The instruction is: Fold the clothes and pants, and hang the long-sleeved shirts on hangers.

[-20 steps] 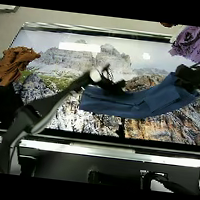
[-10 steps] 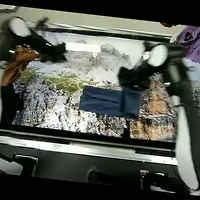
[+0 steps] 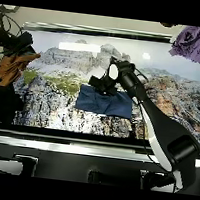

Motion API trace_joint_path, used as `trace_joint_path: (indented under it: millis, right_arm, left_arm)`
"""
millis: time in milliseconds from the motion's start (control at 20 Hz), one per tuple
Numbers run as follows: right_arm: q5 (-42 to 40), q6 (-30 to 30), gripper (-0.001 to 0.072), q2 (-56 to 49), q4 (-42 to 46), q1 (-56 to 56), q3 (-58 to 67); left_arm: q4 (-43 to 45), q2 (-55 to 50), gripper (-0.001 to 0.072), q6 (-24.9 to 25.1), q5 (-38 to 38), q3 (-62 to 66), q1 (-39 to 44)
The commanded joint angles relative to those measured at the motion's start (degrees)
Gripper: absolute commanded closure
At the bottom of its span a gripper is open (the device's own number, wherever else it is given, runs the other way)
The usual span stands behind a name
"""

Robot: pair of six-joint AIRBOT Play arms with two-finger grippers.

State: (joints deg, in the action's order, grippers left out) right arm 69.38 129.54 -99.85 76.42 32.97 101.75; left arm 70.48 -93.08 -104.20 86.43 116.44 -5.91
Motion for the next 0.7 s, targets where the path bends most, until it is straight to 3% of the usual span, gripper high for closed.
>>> trace_joint_path:
  millis: [0, 50, 100, 200, 300, 500, 650]
  right_arm:
    - [-3.78, 0.70, 0.0680, -1.51, -2.34, 0.50, 0.07]
    - [-4.98, 0.70, 0.0669, -1.51, -2.80, 0.50, 0.07]
    - [-6.40, 0.57, 0.0613, -1.51, -3.85, 0.50, 0.07]
    - [-8.39, -0.81, 0.0351, -1.46, -7.17, 0.50, 1.01]
    - [-9.53, -1.29, 0.0179, -0.76, -7.32, 0.35, 3.85]
    - [-6.88, -2.78, 0.0167, 0.90, -6.78, -4.04, 15.54]
    - [-1.81, -6.86, 0.0162, 4.98, -6.97, -11.58, 17.51]
  left_arm:
    - [0.09, 0.22, 0.0689, 0.94, 0.15, -0.81, -0.79]
    - [0.09, 0.09, 0.0689, 0.94, 0.15, -0.81, -0.79]
    - [0.09, 0.07, 0.0689, 0.94, 0.15, -0.81, -0.79]
    - [0.09, 0.07, 0.0689, 0.94, 0.15, -0.81, -0.79]
    - [0.09, 0.07, 0.0689, 0.94, 0.15, -0.81, -0.79]
    - [0.09, 0.07, 0.0689, 0.92, 0.17, -0.81, -0.76]
    - [0.07, 0.07, 0.0689, 0.72, 0.17, -0.81, -0.76]
